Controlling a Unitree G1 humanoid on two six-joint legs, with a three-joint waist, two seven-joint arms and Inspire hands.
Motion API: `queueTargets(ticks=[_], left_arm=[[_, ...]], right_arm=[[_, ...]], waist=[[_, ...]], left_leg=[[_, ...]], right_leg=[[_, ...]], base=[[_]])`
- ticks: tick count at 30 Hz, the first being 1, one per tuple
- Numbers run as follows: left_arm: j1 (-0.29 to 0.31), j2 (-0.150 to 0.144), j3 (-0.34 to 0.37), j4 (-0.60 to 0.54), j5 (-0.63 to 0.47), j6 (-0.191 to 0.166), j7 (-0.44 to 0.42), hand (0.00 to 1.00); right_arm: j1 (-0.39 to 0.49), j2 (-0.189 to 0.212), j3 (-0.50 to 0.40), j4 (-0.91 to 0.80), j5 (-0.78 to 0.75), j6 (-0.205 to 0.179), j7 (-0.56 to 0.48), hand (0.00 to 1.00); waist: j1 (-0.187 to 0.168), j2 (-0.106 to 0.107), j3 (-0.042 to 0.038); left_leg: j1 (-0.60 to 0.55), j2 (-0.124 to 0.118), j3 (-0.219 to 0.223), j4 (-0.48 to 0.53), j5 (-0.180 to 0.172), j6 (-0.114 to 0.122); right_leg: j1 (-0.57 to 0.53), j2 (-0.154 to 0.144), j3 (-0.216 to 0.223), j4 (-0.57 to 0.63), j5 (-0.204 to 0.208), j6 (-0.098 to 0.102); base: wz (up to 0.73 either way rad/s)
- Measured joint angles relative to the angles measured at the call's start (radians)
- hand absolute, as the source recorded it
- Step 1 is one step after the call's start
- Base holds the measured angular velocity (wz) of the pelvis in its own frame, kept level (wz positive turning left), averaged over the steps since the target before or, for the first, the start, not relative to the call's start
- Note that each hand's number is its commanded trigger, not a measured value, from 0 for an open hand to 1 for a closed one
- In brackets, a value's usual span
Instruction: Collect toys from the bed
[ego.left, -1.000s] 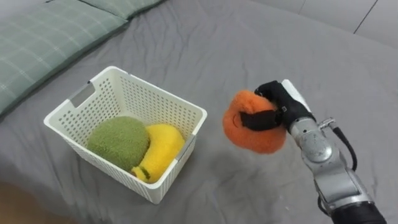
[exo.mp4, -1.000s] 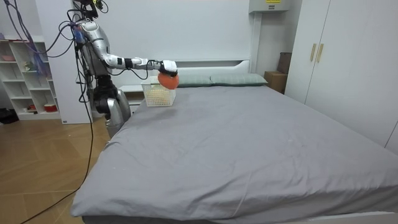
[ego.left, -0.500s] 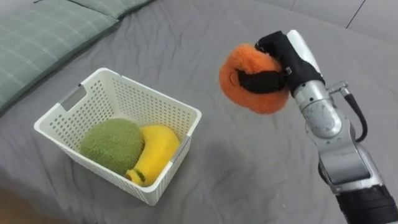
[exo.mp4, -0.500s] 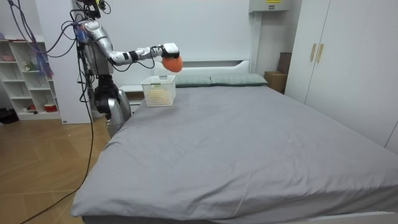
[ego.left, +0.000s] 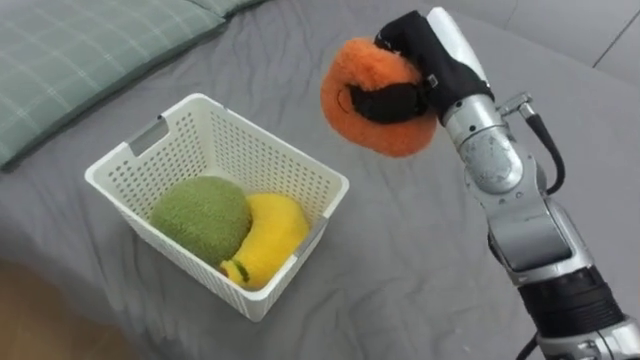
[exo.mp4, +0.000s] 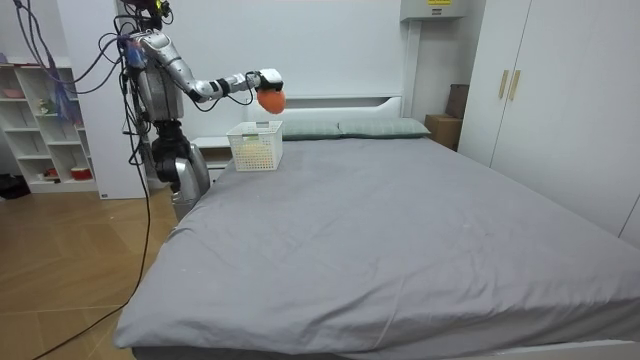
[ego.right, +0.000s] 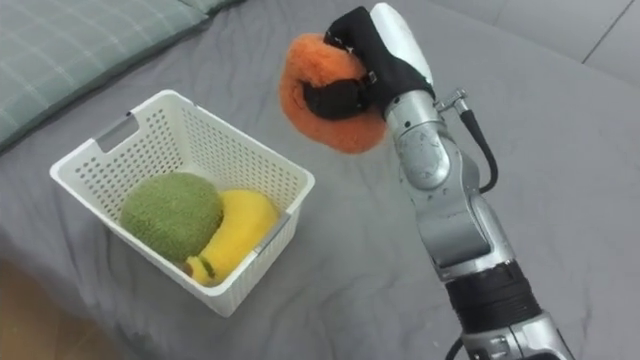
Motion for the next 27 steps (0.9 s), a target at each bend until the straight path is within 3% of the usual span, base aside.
queueTargets(ticks=[5,13,16,17,19,20,22,25,27], left_arm=[[-0.002,-0.003,0.003,0.000,0.000,0.021,-0.003,0.00],[-0.016,-0.004,0.006,0.000,0.001,0.036,-0.003,0.00],[-0.010,-0.004,0.017,-0.002,0.001,0.045,-0.004,0.00],[-0.010,-0.004,0.017,-0.002,0.002,0.048,-0.005,0.00],[-0.001,-0.004,0.017,-0.002,0.002,0.058,-0.005,0.00],[0.002,-0.003,0.017,-0.002,0.003,0.059,-0.004,0.00],[0.011,-0.001,0.017,0.000,0.003,0.059,-0.004,0.00],[0.022,0.000,0.017,-0.001,0.003,0.059,-0.004,0.00],[0.025,0.000,0.017,-0.001,0.003,0.059,-0.004,0.00]], right_arm=[[-0.029,0.001,0.060,0.022,-0.001,0.017,0.006,0.93],[-0.040,0.044,0.100,0.074,0.001,0.022,0.006,0.90],[-0.040,0.044,0.101,0.091,0.002,0.034,0.006,0.75],[-0.040,0.044,0.101,0.093,0.003,0.035,0.006,0.64],[-0.039,0.044,0.106,0.122,0.006,0.033,0.007,0.50],[-0.038,0.044,0.106,0.138,0.007,0.032,0.007,0.24],[-0.037,0.043,0.106,0.205,0.007,0.033,0.007,0.10],[-0.029,0.043,0.108,0.247,0.006,0.033,0.008,0.00],[-0.025,0.043,0.108,0.252,0.006,0.033,0.008,0.00]], waist=[[0.029,-0.004,0.0030],[0.067,-0.004,0.0036],[0.087,-0.004,0.0034],[0.087,-0.004,0.0033],[0.094,-0.003,0.0041],[0.094,-0.003,0.0044],[0.100,-0.002,0.0051],[0.105,0.003,0.0085],[0.106,0.003,0.0087]], left_leg=[[-0.027,-0.005,-0.040,0.017,0.002,0.000],[-0.053,-0.022,-0.099,0.033,0.014,0.001],[-0.052,-0.035,-0.121,0.034,0.019,0.000],[-0.050,-0.037,-0.123,0.034,0.019,0.000],[-0.047,-0.040,-0.138,0.034,0.026,0.004],[-0.045,-0.042,-0.145,0.035,0.028,0.004],[-0.047,-0.054,-0.165,0.038,0.032,0.003],[-0.060,-0.056,-0.182,0.054,0.031,-0.001],[-0.070,-0.058,-0.189,0.063,0.031,-0.002]], right_leg=[[-0.003,-0.002,-0.040,-0.002,0.000,0.000],[0.005,-0.010,-0.092,-0.003,-0.003,0.004],[0.017,-0.013,-0.093,-0.004,-0.007,0.009],[0.018,-0.014,-0.093,-0.005,-0.007,0.009],[0.031,-0.015,-0.095,-0.016,-0.007,0.009],[0.035,-0.015,-0.097,-0.016,-0.007,0.009],[0.042,-0.016,-0.102,-0.016,-0.008,0.011],[0.044,-0.015,-0.113,-0.016,-0.011,0.011],[0.039,-0.015,-0.116,-0.016,-0.016,0.011]], base=[[0.24],[0.22],[0.20],[0.20],[0.22],[0.31],[0.27],[0.20],[0.17]])
